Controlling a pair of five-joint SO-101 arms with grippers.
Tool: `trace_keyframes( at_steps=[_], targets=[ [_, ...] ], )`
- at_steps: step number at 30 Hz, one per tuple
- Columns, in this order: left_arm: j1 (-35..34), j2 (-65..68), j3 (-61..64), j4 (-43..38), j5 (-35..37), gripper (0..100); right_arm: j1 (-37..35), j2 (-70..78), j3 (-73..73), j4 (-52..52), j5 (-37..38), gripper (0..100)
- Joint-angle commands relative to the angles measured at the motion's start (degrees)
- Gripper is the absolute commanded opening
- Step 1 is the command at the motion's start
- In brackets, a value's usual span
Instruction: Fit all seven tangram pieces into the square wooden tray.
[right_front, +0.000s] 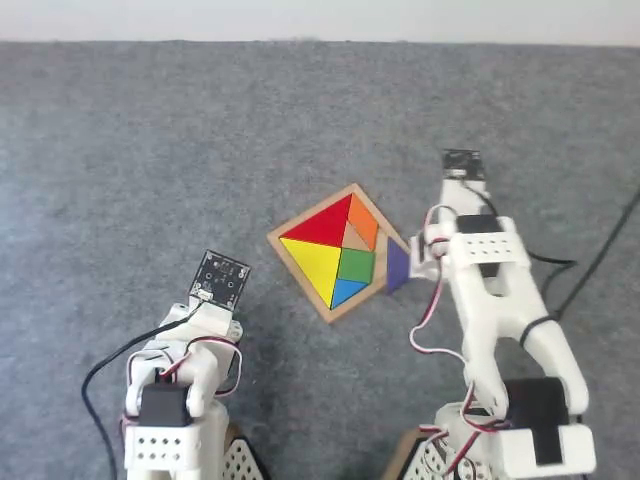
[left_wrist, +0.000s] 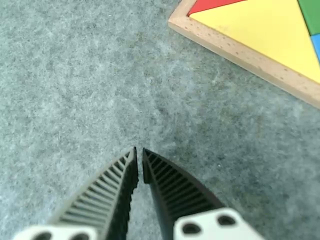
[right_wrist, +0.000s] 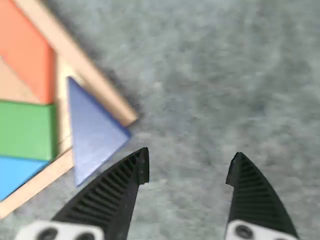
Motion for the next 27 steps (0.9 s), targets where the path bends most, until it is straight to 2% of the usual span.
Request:
trace_keyframes(
  at_steps=[1,16,27],
  targets=[
    [-0.26,-1.32,-0.4,0.18,-0.62,2,-4.18,2.51,-0.53,-1.71,1.05,25.3],
    [-0.26,-1.32,-0.4,0.18,-0.62,2,-4.88,5.41,-2.9,-3.03,0.79,25.3],
    [-0.26,-1.32,-0.4,0.18,-0.62,2,-12.7,6.02,-6.33,-4.18,0.79,25.3]
  ],
)
